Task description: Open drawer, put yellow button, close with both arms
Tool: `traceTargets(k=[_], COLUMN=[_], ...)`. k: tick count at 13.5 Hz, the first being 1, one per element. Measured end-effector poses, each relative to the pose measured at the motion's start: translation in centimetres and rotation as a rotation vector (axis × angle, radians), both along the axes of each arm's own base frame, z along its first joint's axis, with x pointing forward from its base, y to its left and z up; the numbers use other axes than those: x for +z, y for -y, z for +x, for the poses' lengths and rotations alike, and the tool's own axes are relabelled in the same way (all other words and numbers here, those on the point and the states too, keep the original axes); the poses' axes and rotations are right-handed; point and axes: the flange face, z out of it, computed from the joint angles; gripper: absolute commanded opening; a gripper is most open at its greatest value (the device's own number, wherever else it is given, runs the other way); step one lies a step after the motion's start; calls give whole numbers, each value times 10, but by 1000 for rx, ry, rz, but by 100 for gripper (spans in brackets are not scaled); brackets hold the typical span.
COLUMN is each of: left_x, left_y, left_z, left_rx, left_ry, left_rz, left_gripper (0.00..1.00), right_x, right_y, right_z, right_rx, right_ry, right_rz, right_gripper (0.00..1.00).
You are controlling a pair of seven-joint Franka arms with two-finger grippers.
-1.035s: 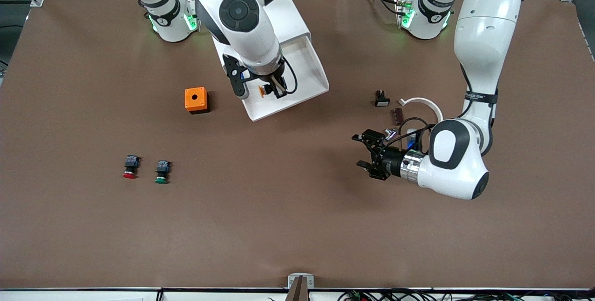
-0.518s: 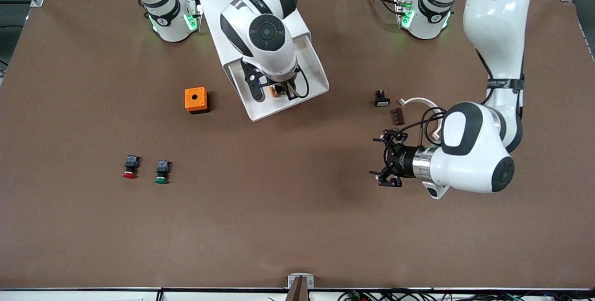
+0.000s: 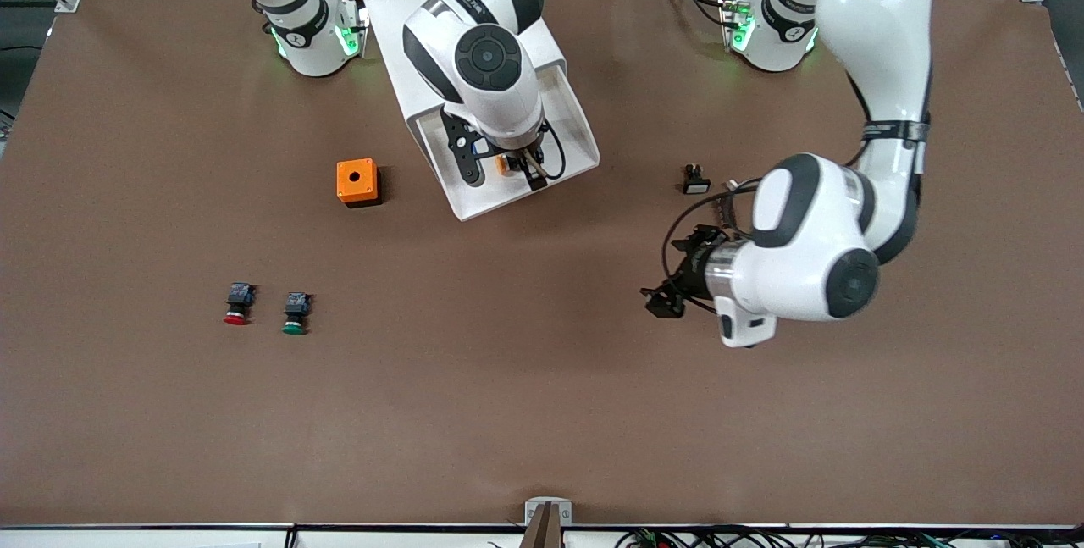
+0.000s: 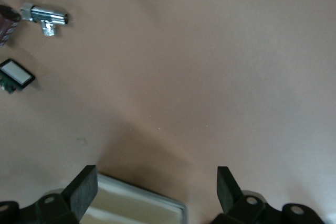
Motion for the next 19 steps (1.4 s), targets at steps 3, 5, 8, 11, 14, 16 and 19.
traceTargets(k=[3,5,8,11,14,16,19], left_x=[-13,-24,-27,-25,-27,-26,-27], left_y=[79,102,126,167,202,221,245], left_z=[-41,-58,-86,-132,-177,-203,-238], left_rx=[-144,-172,-211,-263,-304,-315,-332], left_ry=[111,137,157,122,78,63,42], left_rz=[76,71,55,32,33,41,48], left_gripper=[100,100,100,100,100,100,100], right_x=[43,73,114,144,158,156,144], right_y=[29,59,108,187,281,350,454], right_z=[12,18,29,51,56,53,50], right_rx=[34,93,193,352,556,687,857], right_ry=[-22,-37,-29,-28,19,97,195], right_rz=[-6,1,36,91,173,217,242], right_gripper=[100,100,100,100,100,100,100])
